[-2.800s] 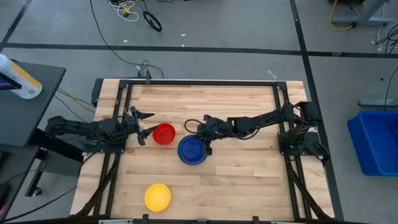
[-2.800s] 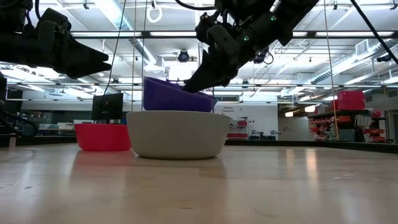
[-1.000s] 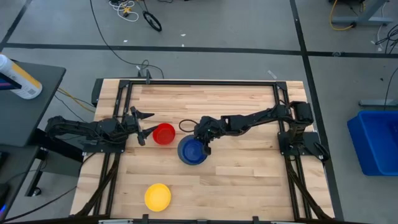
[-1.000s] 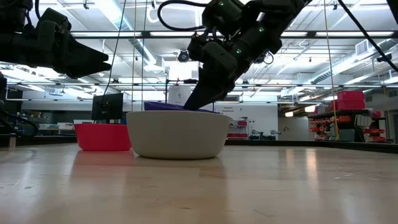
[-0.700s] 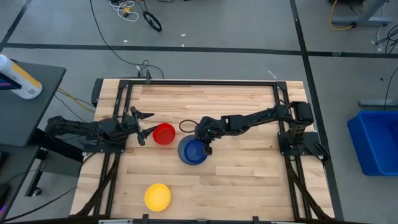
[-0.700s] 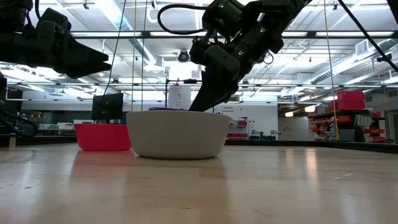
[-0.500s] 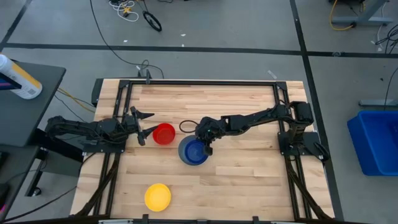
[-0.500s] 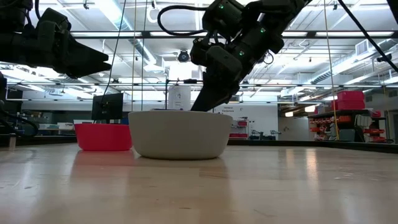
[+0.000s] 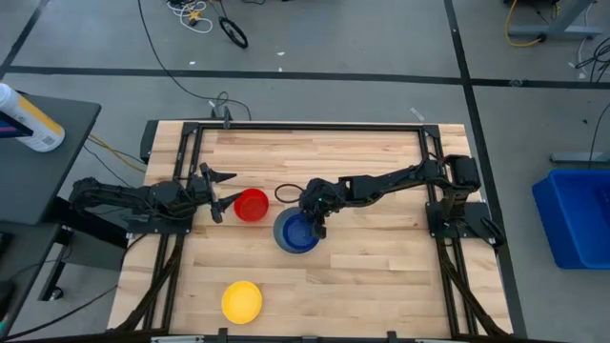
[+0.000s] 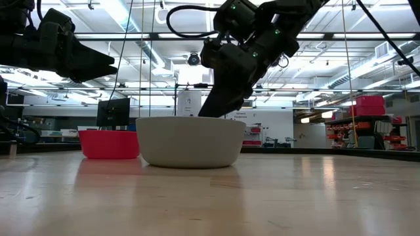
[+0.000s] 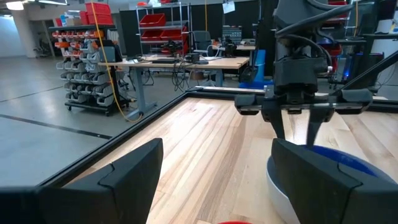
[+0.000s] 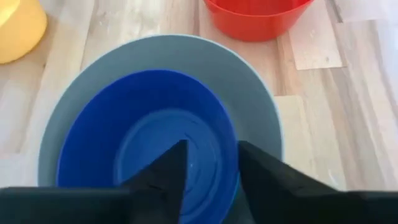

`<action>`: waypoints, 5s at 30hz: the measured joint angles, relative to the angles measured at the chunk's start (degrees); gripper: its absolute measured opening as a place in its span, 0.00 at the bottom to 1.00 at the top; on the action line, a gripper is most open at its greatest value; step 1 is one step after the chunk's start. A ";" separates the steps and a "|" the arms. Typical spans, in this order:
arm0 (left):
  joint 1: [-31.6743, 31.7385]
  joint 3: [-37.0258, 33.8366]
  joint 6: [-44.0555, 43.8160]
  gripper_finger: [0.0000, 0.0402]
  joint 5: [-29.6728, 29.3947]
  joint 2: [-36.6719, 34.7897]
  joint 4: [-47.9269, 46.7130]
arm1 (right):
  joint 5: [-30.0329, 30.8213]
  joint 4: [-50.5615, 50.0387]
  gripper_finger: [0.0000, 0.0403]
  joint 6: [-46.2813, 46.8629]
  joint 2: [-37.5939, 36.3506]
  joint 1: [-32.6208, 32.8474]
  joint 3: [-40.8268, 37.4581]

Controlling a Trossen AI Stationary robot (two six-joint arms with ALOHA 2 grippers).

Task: Nest bowls inside each other
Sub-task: Stack the dark blue bowl on the blue bowl, then stack the red bowl on the dark blue bowl

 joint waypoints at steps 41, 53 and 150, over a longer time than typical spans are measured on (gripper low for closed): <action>0.00 -0.02 0.27 0.76 -0.02 -0.01 0.00 | -2.45 -1.85 0.52 -10.08 13.88 -1.01 24.96; -0.01 -0.02 -3.89 0.76 -1.67 5.43 -0.08 | 7.08 -8.31 0.58 -11.93 9.22 -1.64 23.83; -0.02 -0.02 -27.39 0.76 -8.66 28.15 4.54 | 12.77 43.83 0.42 -13.50 -66.18 19.93 -64.72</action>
